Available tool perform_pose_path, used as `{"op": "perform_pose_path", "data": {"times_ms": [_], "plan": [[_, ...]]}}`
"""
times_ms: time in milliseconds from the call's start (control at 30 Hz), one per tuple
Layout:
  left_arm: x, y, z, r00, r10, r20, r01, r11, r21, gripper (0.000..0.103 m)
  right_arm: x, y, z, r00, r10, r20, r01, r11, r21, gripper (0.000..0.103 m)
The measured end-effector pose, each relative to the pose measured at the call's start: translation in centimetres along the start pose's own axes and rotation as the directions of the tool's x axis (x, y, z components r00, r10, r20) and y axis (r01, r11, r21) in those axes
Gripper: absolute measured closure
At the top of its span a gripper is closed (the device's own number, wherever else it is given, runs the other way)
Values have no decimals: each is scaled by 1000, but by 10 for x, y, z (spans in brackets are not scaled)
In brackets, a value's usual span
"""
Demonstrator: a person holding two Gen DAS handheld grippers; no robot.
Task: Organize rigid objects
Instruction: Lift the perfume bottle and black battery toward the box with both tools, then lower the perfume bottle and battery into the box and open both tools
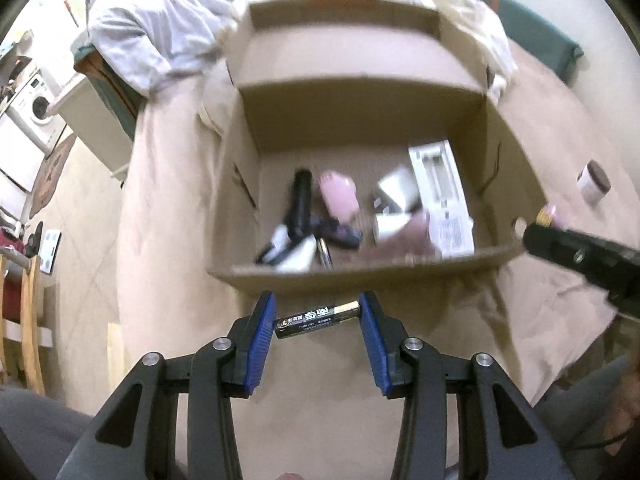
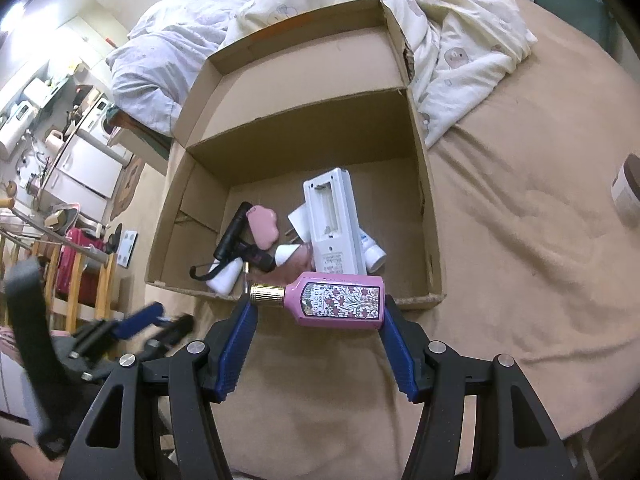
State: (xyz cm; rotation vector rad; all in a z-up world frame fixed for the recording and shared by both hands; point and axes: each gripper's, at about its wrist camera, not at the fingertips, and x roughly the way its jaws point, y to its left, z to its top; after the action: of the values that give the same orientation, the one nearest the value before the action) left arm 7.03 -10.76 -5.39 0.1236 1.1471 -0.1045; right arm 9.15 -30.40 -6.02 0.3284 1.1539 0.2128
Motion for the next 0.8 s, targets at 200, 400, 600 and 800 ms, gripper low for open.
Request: {"op": "perform_pose_path", "data": {"times_ms": [200,400,600,800], "plan": [[-4,16,29,999,-7,43,7,1000,-17,64,2,6,14,1000,-17,23,18,1000,-25,39],[2,14,56,997,-11,72,11,1000,-6,64,11,9,34,999,-33,34,35,998,-51,39],[20,3,72,998,-7,68,5,1000,26,64,27,13,44,999,-38,11,39,998,-50,39],[45,-4,73,999,-1,47,-1,999,47,64,43,13,47,999,-40,-21,39,998,-49,39]]}}
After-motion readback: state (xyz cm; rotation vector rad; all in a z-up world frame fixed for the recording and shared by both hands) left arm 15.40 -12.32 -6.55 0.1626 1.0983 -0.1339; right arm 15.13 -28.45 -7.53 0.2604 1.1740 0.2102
